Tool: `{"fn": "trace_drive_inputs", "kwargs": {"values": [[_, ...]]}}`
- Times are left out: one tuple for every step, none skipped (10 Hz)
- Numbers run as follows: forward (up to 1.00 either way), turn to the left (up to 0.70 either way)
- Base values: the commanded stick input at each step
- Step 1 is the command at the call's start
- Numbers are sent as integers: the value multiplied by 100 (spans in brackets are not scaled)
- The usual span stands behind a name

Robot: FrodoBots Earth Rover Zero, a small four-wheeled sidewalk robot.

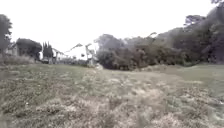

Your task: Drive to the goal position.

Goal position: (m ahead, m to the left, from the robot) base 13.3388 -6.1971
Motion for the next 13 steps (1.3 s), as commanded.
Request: {"fn": "trace_drive_inputs", "kwargs": {"values": [[50,4],[50,5],[50,4],[50,5],[50,5],[50,4],[50,4],[50,4],[50,4],[50,4],[50,4],[50,4],[50,4]]}}
